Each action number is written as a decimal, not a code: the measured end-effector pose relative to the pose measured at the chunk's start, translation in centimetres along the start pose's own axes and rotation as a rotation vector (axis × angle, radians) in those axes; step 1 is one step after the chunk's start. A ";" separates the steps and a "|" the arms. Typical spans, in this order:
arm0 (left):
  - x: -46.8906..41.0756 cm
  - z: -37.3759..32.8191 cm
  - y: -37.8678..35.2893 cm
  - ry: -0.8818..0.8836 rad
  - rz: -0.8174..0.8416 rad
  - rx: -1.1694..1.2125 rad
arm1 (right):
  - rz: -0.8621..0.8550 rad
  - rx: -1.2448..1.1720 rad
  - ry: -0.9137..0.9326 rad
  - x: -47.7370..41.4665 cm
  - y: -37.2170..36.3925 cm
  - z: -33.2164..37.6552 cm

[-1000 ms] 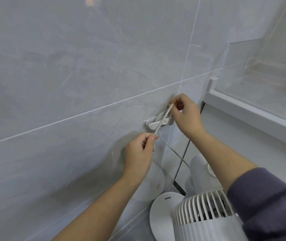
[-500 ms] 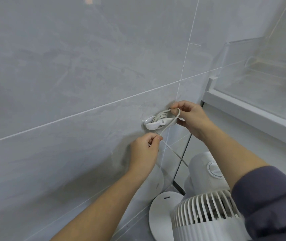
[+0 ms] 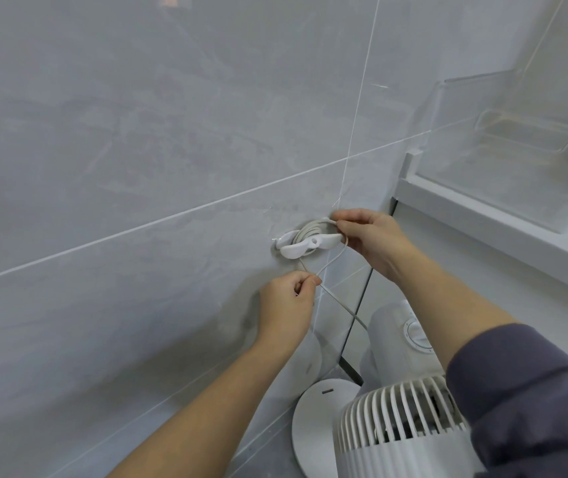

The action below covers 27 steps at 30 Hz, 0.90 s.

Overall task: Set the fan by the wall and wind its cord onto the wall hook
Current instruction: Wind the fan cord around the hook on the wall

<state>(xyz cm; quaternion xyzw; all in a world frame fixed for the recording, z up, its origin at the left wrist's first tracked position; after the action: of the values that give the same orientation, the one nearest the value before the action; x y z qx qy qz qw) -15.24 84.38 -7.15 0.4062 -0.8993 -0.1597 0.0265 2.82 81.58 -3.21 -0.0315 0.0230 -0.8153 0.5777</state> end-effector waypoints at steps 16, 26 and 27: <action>0.2 3.2 -0.4 0.133 0.041 0.046 | 0.061 0.416 -0.203 0.2 -1.9 -2.2; 1.8 4.9 2.3 0.259 -0.078 0.380 | 0.051 0.364 -0.260 0.8 -2.4 -0.2; 1.9 4.8 2.3 0.262 -0.078 0.431 | 0.054 0.339 -0.266 0.9 -2.4 0.0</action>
<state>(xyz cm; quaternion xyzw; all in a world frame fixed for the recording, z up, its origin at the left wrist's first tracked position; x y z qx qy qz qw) -19.06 85.68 -11.19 0.4540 -0.8852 0.0888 0.0496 0.24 81.50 -3.04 -0.0406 -0.1897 -0.7805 0.5942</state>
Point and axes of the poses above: each hand's wrist, its own x-axis away from the middle knuckle, its own y-axis out of the back of the hand, z = x × y, the point moved 9 cm from there along -x, towards the middle knuckle, and after that the axes turned 15 degrees about z, right-handed, at the moved point
